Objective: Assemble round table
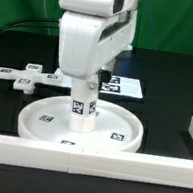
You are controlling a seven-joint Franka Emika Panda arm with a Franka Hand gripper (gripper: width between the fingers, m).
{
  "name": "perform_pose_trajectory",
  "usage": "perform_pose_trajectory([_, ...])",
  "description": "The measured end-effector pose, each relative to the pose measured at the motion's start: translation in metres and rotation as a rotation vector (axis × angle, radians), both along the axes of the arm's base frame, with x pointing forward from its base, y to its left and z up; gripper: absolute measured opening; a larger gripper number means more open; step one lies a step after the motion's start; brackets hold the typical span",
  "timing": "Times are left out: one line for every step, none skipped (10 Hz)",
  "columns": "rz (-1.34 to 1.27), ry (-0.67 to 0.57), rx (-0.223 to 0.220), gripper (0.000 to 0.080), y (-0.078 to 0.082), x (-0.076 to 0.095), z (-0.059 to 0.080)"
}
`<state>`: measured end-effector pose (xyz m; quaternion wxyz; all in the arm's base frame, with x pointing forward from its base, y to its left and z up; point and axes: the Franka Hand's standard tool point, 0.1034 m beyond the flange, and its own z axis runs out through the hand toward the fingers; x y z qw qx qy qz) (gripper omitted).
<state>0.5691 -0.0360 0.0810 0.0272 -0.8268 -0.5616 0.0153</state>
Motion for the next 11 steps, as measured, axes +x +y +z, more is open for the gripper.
perform_pose_trajectory([-0.001,0.001,0.0,0.0191,0.0,0.0,0.0])
perform_pose_trajectory([-0.002,0.001,0.0,0.0053,-0.001,0.0,-0.001])
perform_pose_trajectory([-0.027,-0.002,-0.002,0.0008,0.003,0.002,0.001])
perform_pose_trajectory([-0.04,-0.006,-0.004,0.0002,0.011,0.004,0.003])
perform_pose_trajectory([-0.035,-0.01,-0.003,0.0002,0.01,0.005,0.005])
perform_pose_trajectory([-0.012,-0.013,-0.002,0.0001,0.003,0.005,0.006])
perform_pose_trajectory([-0.018,-0.01,-0.002,0.0001,0.004,0.005,0.005])
perform_pose_trajectory([-0.018,-0.01,-0.002,0.0001,0.004,0.005,0.005])
perform_pose_trajectory([-0.011,-0.012,-0.003,0.0129,0.002,0.005,0.005])
perform_pose_trajectory([0.038,-0.026,-0.003,0.0129,-0.004,0.006,0.004])
perform_pose_trajectory([0.036,-0.025,-0.003,0.0306,-0.01,0.005,0.004])
